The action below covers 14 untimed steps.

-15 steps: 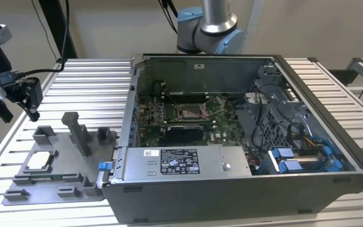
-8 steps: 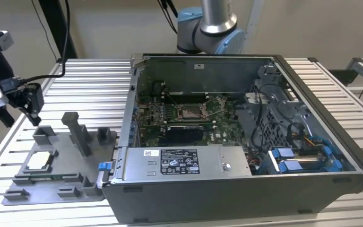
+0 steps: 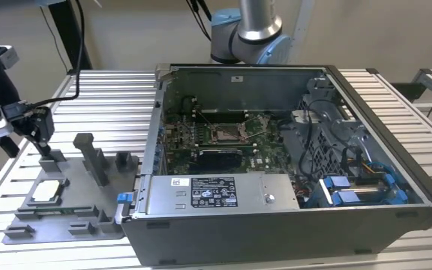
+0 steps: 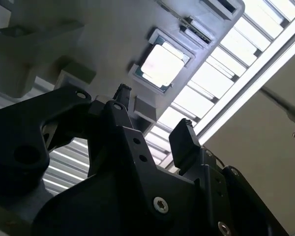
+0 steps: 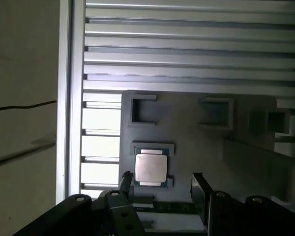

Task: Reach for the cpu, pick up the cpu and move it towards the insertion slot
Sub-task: 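Pick up the cpu and move it towards the insertion slot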

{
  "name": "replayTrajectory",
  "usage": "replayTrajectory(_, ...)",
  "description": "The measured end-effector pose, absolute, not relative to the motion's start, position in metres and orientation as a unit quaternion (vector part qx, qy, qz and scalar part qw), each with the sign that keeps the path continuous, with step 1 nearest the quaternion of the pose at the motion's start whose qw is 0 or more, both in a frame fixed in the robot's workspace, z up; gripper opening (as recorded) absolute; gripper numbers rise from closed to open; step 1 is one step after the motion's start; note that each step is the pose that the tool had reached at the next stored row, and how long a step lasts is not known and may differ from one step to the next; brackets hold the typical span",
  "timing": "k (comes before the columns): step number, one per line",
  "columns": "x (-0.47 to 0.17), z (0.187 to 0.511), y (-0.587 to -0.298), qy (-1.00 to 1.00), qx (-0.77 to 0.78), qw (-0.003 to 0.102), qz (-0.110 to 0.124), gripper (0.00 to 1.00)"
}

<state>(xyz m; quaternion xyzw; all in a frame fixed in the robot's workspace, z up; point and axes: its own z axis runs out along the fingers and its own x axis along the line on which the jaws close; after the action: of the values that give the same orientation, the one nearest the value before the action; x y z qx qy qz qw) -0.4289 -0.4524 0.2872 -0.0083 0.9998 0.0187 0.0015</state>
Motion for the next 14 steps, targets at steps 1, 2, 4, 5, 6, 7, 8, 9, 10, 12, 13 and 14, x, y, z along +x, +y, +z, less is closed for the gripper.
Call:
replayTrajectory(1, -0.429, 0.285, -0.453, 1.000, -0.008, 0.001, 0.019, 1.00)
replayTrajectory(2, -0.429, 0.284, -0.453, 1.000, -0.008, 0.001, 0.019, 1.00)
replayTrajectory(4, -0.429, 0.280, -0.453, 1.000, -0.008, 0.001, 0.019, 1.00)
replayTrajectory(5, -0.429, 0.278, -0.453, 1.000, -0.008, 0.001, 0.019, 1.00)
replayTrajectory(6, -0.429, 0.276, -0.454, 1.000, -0.008, 0.001, 0.019, 1.00)
replayTrajectory(7, -0.429, 0.275, -0.454, 1.000, -0.008, 0.001, 0.019, 1.00)
replayTrajectory(8, -0.429, 0.273, -0.455, 1.000, -0.008, 0.001, 0.019, 1.00)
replayTrajectory(9, -0.429, 0.271, -0.455, 1.000, -0.008, 0.001, 0.019, 1.00)
replayTrajectory(10, -0.429, 0.270, -0.456, 1.000, -0.008, 0.001, 0.019, 1.00)
replayTrajectory(12, -0.429, 0.266, -0.457, 1.000, -0.008, 0.001, 0.019, 1.00)
replayTrajectory(13, -0.429, 0.265, -0.458, 1.000, -0.008, 0.001, 0.019, 1.00)
replayTrajectory(14, -0.429, 0.263, -0.458, 1.000, -0.008, 0.001, 0.019, 1.00)
